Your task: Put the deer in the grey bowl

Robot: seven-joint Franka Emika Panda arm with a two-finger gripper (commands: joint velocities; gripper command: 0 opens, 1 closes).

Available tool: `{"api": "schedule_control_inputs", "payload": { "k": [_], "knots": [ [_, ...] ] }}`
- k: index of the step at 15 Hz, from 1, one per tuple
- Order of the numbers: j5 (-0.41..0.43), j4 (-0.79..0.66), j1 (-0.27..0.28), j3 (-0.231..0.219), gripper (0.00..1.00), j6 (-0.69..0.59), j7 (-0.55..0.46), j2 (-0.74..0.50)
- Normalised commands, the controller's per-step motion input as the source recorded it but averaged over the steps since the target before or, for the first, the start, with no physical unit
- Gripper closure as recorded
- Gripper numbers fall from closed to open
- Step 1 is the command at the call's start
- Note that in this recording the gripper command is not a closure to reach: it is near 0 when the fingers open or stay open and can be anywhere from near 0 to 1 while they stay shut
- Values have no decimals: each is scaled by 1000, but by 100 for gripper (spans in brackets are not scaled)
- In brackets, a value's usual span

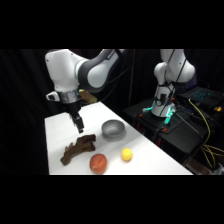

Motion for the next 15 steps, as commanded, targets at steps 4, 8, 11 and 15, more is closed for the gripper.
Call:
{"api": "schedule_control_inputs", "payload": {
  "k": [4, 8, 11, 15],
  "knots": [
    [13, 764, -86, 57, 0, -91, -100, 601],
    [54, 625, -89, 86, 0, -101, -90, 458],
    [78, 446, -66, 110, 0, -81, -69, 387],
    [89, 309, -59, 106, 100, -87, -62, 293]
  ]
}}
